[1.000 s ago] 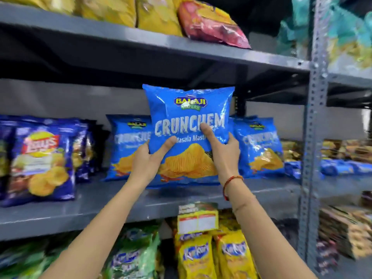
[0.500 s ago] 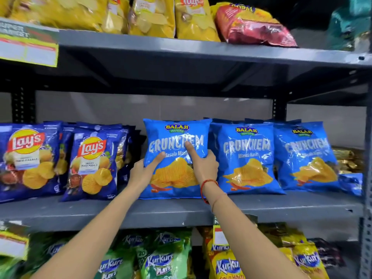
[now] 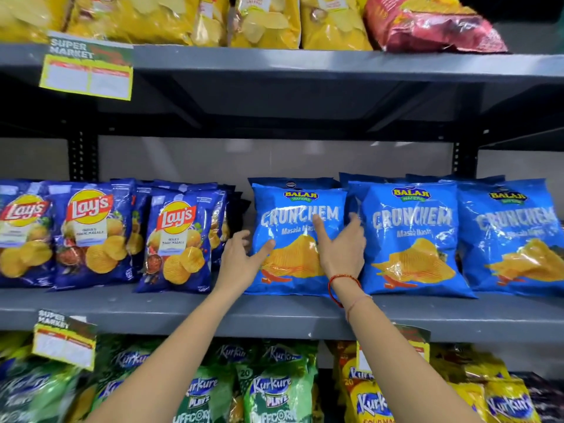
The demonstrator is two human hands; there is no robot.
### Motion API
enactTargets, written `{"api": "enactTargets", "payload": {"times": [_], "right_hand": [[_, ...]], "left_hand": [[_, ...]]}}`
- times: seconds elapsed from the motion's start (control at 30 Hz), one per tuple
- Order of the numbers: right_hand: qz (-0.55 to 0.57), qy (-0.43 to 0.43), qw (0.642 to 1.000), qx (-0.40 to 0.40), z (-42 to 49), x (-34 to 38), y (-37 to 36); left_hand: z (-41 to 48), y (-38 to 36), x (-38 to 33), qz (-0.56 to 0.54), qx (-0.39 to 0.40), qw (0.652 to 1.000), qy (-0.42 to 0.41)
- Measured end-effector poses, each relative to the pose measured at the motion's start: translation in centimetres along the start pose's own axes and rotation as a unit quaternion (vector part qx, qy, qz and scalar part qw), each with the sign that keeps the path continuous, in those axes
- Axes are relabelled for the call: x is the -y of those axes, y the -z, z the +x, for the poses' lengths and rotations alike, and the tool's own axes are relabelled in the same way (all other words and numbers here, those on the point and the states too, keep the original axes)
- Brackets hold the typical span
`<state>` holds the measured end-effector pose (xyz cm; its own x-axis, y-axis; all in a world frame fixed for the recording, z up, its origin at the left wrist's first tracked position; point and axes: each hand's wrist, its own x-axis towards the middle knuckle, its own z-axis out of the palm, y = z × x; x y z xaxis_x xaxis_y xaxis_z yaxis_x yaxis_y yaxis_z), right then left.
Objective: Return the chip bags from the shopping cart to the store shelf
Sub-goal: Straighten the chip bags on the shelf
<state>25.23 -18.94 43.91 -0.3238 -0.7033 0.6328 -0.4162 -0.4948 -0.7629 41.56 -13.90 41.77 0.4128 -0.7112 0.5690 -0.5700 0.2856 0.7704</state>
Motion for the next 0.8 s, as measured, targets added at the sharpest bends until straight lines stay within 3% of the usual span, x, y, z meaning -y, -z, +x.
{"api": "enactTargets", "payload": {"times": [0.1, 0.17, 0.23, 0.3, 0.47, 0.67, 0.8], "right_hand": [[-0.053, 0.120, 0.986, -0.102, -1.7, 1.7, -0.2], [0.004, 0.180, 0.979, -0.097, -3.0, 3.4, -1.0], [0.086, 0.197, 0.977, -0.002, -4.3, 5.2, -2.4], [0.146, 0.156, 0.968, 0.128, -5.6, 6.8, -4.4], [0.142, 0.040, 0.926, 0.347, -7.6, 7.9, -9.7], [0.143, -0.042, 0.861, 0.487, -8.6, 7.1, -13.5], [0.127, -0.006, 0.881, 0.456, -9.1, 7.3, -14.1]], "left_hand": [[-2.5, 2.6, 0.5, 0.046, -0.032, 0.995, -0.087], [-4.1, 4.9, 1.3, 0.093, -0.041, 0.987, -0.127], [-5.4, 7.2, 2.4, 0.158, -0.067, 0.974, -0.147], [-6.5, 9.3, 3.6, 0.217, -0.095, 0.961, -0.144], [-7.9, 12.4, 6.2, 0.316, -0.056, 0.941, -0.111], [-8.9, 12.8, 7.6, 0.351, -0.047, 0.926, -0.131], [-9.2, 12.6, 7.9, 0.350, -0.058, 0.925, -0.136]]}}
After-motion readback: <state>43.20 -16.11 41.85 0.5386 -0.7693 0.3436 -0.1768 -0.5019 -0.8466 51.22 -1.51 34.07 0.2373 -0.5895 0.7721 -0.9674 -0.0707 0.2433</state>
